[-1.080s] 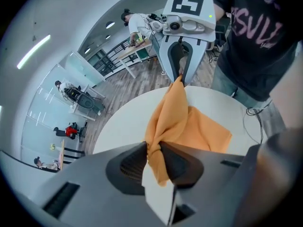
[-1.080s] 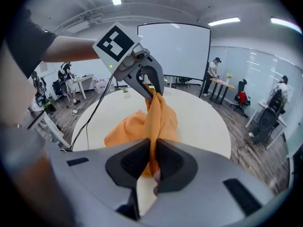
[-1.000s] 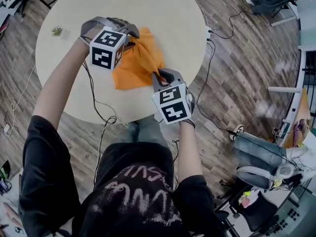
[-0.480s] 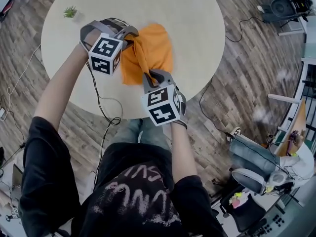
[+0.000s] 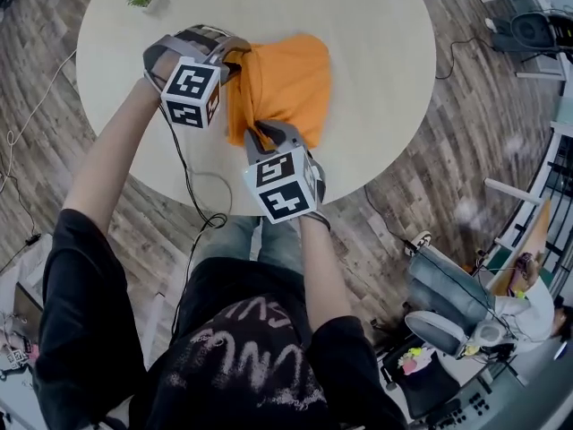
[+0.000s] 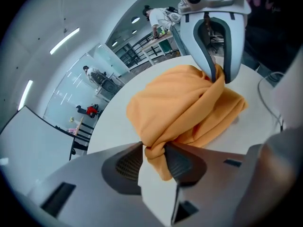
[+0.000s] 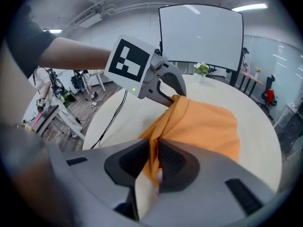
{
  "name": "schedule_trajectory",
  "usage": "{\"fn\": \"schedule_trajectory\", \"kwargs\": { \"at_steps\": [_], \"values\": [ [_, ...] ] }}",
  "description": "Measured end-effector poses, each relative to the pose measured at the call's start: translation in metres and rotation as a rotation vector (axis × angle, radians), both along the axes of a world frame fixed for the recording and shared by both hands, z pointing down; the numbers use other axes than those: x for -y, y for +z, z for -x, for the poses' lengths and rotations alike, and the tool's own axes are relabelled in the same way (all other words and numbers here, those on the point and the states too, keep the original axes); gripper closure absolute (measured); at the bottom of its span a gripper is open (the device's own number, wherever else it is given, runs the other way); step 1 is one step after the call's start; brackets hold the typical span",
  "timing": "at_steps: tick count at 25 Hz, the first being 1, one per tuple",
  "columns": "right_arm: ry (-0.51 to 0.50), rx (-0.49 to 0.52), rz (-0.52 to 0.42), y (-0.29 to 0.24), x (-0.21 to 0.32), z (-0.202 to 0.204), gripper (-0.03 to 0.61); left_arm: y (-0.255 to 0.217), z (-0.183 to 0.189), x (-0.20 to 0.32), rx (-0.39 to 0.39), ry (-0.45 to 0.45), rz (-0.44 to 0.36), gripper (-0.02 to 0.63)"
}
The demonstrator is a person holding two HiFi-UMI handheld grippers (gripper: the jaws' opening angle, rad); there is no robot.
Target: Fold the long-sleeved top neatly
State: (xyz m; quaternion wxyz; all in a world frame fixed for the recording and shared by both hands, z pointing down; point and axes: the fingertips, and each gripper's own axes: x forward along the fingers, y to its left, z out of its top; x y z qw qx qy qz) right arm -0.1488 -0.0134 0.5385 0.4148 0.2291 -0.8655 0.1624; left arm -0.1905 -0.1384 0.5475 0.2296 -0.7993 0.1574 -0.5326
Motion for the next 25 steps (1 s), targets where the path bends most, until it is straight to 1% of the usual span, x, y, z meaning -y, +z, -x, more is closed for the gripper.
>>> {"fn": "schedule_trajectory", "kwargs": {
  "at_steps": [5, 9, 14, 17, 20, 21, 22, 23, 25],
  "values": [
    [-0.031, 0.029, 0.042, 0.011, -0.005, 0.021, 0.485, 0.0, 0.026, -0.003, -0.033, -0.076, 0.019, 0.434],
    [-0.039, 0.022, 0.079, 0.019, -0.005, 0.028, 0.474, -0.01, 0.041, -0.009, -0.069, -0.139, 0.034, 0.39],
    [-0.076, 0.011, 0.085, 0.031, -0.01, 0.044, 0.469, -0.016, 0.071, -0.032, -0.102, -0.206, 0.089, 0.364],
    [-0.081, 0.035, 0.073, 0.028, -0.014, 0.044, 0.467, -0.023, 0.083, -0.054, -0.108, -0.248, 0.087, 0.364],
    [-0.097, 0.083, 0.056, 0.013, -0.021, 0.042, 0.466, -0.031, 0.09, -0.07, -0.128, -0.32, 0.068, 0.367],
    [-0.099, 0.097, 0.048, 0.008, -0.025, 0.039, 0.467, -0.034, 0.09, -0.076, -0.143, -0.349, 0.064, 0.385],
    [-0.101, 0.111, 0.037, 0.003, -0.027, 0.036, 0.47, -0.039, 0.09, -0.081, -0.16, -0.382, 0.056, 0.422],
    [-0.102, 0.123, 0.025, -0.002, -0.028, 0.031, 0.476, -0.045, 0.089, -0.085, -0.181, -0.422, 0.043, 0.442],
    [-0.106, 0.147, 0.006, -0.011, -0.029, 0.02, 0.502, -0.059, 0.088, -0.092, -0.226, -0.508, 0.008, 0.483]
  ]
}}
